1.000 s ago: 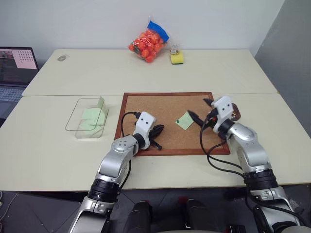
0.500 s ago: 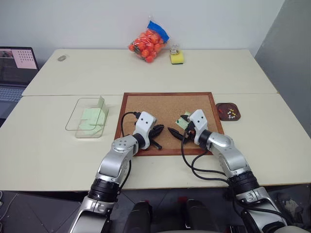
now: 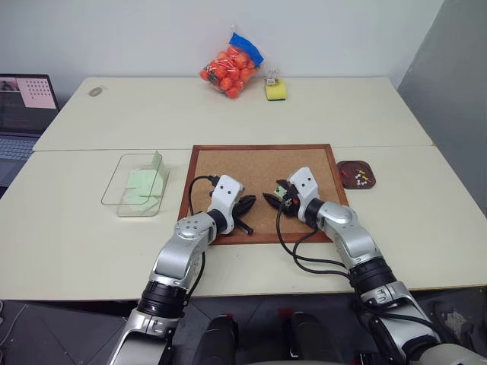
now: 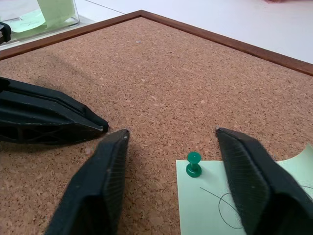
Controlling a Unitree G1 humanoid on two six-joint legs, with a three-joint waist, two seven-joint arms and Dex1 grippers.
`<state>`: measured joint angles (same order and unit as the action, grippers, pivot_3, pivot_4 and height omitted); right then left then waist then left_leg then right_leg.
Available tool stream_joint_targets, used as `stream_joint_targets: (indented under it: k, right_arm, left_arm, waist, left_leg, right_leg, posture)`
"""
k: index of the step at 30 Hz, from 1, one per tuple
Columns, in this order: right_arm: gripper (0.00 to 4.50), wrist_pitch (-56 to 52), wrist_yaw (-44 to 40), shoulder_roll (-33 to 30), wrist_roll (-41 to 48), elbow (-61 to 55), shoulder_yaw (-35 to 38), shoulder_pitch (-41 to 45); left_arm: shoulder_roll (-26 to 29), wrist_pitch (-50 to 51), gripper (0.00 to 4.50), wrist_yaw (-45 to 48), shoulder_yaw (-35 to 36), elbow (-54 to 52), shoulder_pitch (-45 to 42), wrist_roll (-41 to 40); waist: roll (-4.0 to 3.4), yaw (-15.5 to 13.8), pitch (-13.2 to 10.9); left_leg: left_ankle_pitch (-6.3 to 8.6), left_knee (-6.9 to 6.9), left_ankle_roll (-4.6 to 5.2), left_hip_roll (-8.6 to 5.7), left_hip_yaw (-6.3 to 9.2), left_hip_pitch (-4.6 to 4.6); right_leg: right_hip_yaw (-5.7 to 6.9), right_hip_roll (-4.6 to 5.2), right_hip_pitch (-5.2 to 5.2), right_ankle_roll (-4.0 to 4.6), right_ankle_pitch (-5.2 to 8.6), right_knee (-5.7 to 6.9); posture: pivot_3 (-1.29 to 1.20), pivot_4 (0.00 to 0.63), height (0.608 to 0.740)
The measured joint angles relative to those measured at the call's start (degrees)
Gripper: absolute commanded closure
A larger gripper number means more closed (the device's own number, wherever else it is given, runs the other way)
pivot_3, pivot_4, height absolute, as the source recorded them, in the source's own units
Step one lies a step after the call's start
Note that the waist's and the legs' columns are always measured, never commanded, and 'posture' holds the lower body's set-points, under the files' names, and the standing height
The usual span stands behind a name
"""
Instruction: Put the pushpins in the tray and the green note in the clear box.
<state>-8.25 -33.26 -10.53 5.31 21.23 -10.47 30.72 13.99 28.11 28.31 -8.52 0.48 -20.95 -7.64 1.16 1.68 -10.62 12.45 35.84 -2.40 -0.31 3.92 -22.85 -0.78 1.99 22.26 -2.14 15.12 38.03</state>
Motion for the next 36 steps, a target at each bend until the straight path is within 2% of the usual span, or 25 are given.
stream_joint_targets:
  k: [9,11,21,27,36]
  right_arm:
    - [4.18,0.2,0.1,-0.3,-0.1,0.8,0.5,0.5]
    - [4.46,0.2,0.4,-0.3,-0.1,1.1,0.7,0.7]
    - [4.46,0.4,0.5,0.0,0.5,1.1,1.2,0.7]
    - [4.46,1.0,-0.1,0.8,2.6,-4.1,2.7,0.6]
    - [4.46,1.0,0.2,0.8,2.6,-4.8,3.3,0.8]
  left_arm:
    - [0.0,0.0,4.50,-0.1,0.0,0.0,0.0,0.0]
    - [0.0,0.0,4.50,-0.1,0.0,0.0,0.0,0.0]
    - [-0.1,0.0,4.50,-0.1,0.0,0.0,0.1,0.0]
    - [-0.1,0.0,4.50,-0.1,-0.1,-0.1,0.1,0.0]
    - [-0.2,-0.2,4.50,0.0,-0.2,-0.1,0.2,0.1]
  waist:
    - [0.00,0.0,0.0]
    - [0.00,0.0,0.0]
    - [0.00,0.0,0.0]
    - [0.00,0.0,0.0]
    - [0.00,0.0,0.0]
  left_leg:
    - [0.00,0.00,0.00,0.00,0.00,0.00]
    - [0.00,0.00,0.00,0.00,0.00,0.00]
    - [0.00,0.00,0.00,0.00,0.00,-0.01]
    - [0.00,-0.01,0.00,0.00,0.01,0.00]
    - [0.00,-0.01,0.00,0.00,0.00,-0.01]
  right_leg:
    - [0.00,0.00,0.00,0.05,-0.03,0.00]
    - [0.01,0.00,0.00,0.06,-0.03,0.01]
    - [0.00,0.00,0.01,0.06,-0.04,0.01]
    - [0.01,0.00,0.01,0.09,-0.05,0.00]
    - [0.00,0.00,0.01,0.08,-0.05,0.00]
  posture:
    - [0.00,0.150,0.740]
    - [0.00,0.150,0.740]
    - [0.00,0.150,0.740]
    - [0.00,0.150,0.740]
    - [0.00,0.150,0.740]
